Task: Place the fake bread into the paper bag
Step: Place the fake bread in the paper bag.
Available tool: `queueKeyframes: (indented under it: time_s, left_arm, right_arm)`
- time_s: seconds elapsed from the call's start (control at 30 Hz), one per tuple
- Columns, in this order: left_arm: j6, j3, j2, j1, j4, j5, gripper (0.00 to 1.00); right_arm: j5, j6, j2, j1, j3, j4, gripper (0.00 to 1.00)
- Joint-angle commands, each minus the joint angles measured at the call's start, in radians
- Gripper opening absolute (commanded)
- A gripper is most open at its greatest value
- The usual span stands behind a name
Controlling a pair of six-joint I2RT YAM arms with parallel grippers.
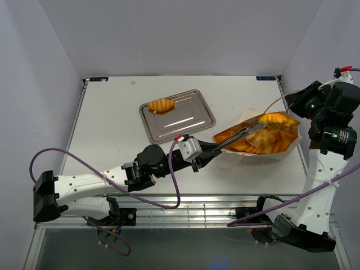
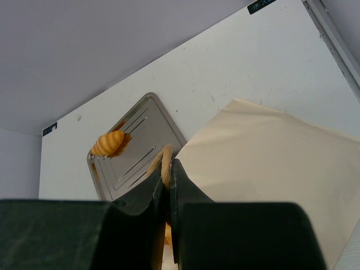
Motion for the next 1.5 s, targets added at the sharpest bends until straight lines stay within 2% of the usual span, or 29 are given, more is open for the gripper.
queueKeyframes:
  time_s: [0.0,0.13,0.27,0.47,0.67,0.77,0.97,1.03,1.27,1.33,1.47]
  left_arm:
    - [0.130,-0.019,0.010,0.005,-0.018,0.071,0.00]
    - [0.245,-0.013,0.033,0.050,-0.095,0.103,0.00]
    - [0.269,0.018,0.048,0.072,-0.164,0.161,0.00]
    - [0.266,0.028,0.055,0.072,-0.221,0.161,0.00]
    - [0.277,0.001,0.044,0.072,-0.239,0.075,0.00]
    - [0.272,-0.002,0.055,0.072,-0.238,-0.020,0.00]
    - [0.265,-0.011,0.087,0.090,-0.177,-0.191,0.00]
    - [0.240,-0.014,0.081,0.120,-0.158,-0.202,0.00]
    - [0.205,0.012,0.117,0.149,-0.183,-0.161,0.00]
    - [0.199,0.020,0.125,0.149,-0.198,-0.089,0.00]
    - [0.190,0.046,0.165,0.149,-0.238,-0.043,0.00]
  right_arm:
    - [-0.023,0.006,-0.016,-0.001,0.048,0.104,0.08]
    - [-0.023,0.000,-0.014,-0.001,0.056,0.098,0.08]
    - [-0.032,0.006,-0.014,-0.001,0.059,0.101,0.08]
    - [-0.030,0.006,-0.014,-0.001,0.063,0.101,0.08]
    - [-0.027,0.006,-0.014,-0.001,0.067,0.099,0.08]
    - [-0.030,0.006,-0.016,-0.001,0.064,0.102,0.08]
    - [-0.035,0.006,-0.013,-0.001,0.068,0.099,0.08]
    - [-0.029,0.000,-0.008,-0.001,0.079,0.092,0.08]
    - [-0.036,0.000,-0.002,-0.001,0.087,0.093,0.08]
    - [-0.035,0.000,0.000,-0.001,0.086,0.093,0.08]
    - [-0.033,-0.002,0.000,-0.001,0.091,0.092,0.08]
